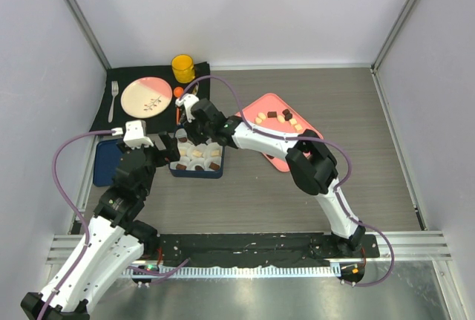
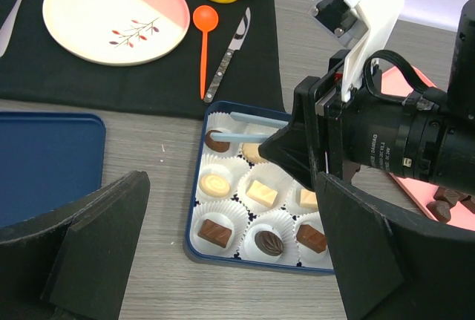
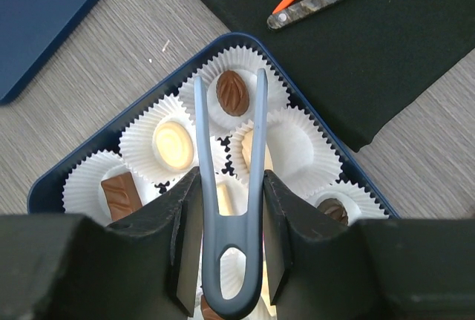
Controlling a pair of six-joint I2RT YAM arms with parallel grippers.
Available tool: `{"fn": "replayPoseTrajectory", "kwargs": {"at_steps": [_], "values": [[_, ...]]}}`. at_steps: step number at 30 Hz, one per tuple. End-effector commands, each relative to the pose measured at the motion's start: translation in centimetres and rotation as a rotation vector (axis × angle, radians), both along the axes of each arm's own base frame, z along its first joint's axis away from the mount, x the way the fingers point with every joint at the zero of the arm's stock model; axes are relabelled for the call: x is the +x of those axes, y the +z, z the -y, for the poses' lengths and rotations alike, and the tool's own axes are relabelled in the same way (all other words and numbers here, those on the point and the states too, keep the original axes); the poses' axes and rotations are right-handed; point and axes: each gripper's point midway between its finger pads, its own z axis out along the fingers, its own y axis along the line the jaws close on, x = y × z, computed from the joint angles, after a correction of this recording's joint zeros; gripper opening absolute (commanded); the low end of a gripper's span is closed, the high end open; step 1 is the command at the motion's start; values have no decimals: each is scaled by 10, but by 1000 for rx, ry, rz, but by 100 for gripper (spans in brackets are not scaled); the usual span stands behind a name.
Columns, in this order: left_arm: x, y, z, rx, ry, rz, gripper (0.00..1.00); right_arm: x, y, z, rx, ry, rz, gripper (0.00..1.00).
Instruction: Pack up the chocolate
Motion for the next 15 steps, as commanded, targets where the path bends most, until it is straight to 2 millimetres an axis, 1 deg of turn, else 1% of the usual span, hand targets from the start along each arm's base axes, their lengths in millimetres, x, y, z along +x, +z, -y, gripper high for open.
{"fn": "replayPoseTrajectory", "kwargs": {"at_steps": [1,2,3,4,5,6,8,9,10,11,13,14,15], "values": [[2,29,0,-31,1,78,100,8,49,-15,95,9,70,39],[2,29,-1,-31,2,78,100,8,52,-14,97,9,73,38],[2,29,-1,-31,3,77,100,8,60,-14,108,7,83,36],[1,30,0,-31,1,79,100,10,65,-12,111,4,93,33],[1,30,-1,-32,4,80,100,9,69,-11,111,3,99,31],[1,30,-1,-33,3,80,100,11,80,-8,120,-9,118,30],[1,30,-1,-31,2,80,100,12,88,-2,114,-22,139,25],[1,31,-1,-34,3,82,100,14,98,5,119,-41,158,24],[1,31,-1,-34,4,82,100,14,103,9,120,-49,164,22],[1,31,-1,-32,4,82,100,19,107,17,119,-67,172,22],[1,31,-1,-33,4,84,100,21,119,35,122,-108,187,20],[1,30,-1,-32,2,81,100,26,122,47,121,-138,190,20],[1,31,-2,-32,7,84,100,28,115,59,100,-162,184,19]]}}
